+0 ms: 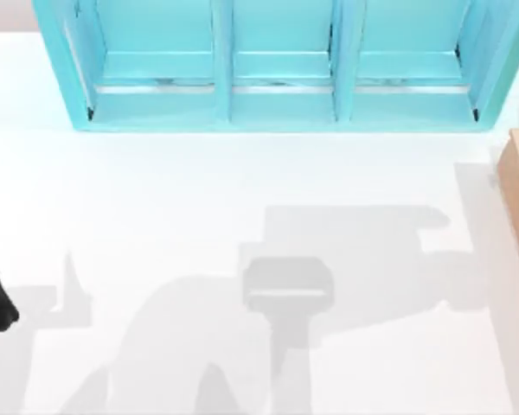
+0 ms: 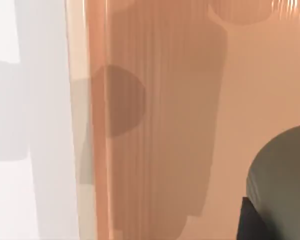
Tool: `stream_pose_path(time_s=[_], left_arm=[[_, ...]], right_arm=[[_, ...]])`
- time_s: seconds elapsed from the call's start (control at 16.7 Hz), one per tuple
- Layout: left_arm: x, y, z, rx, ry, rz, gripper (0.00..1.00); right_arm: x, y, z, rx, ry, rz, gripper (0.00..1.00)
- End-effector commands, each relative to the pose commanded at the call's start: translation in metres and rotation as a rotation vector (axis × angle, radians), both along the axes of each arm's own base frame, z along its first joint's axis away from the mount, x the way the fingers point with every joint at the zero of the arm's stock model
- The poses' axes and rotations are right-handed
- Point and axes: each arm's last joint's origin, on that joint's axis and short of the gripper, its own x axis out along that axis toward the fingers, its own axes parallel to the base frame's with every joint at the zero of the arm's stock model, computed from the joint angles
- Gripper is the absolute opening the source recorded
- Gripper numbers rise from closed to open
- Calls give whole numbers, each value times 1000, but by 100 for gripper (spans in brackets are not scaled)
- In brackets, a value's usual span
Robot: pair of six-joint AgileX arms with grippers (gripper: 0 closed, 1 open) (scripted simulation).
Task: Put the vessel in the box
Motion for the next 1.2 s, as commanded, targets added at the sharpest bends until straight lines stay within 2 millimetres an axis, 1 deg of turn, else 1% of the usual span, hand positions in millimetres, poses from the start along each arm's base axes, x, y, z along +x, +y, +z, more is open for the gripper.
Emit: stream_pose_path(time_s=[0.06,0.18,0.24,0.54,0.72,1.02,1.08,1.2], left_arm=[[0,0,0,0,0,0,100],[0,0,0,0,0,0,100],[0,0,0,0,0,0,100],[0,0,0,0,0,0,100],[0,0,0,0,0,0,100],[0,0,0,0,0,0,100],[0,0,0,0,0,0,100],[0,0,0,0,0,0,100]], right_arm=[[-11,-12,2,9,3,-3,0],[-25,-25,4,29,4,-9,0],[-28,-27,5,35,4,-11,0],[-27,-27,3,32,4,-9,0],[-26,-30,-13,31,6,-15,0],[-25,-33,-54,33,4,-10,0],[-26,-34,-58,35,4,-11,0],[-26,-34,-60,36,3,-11,0]])
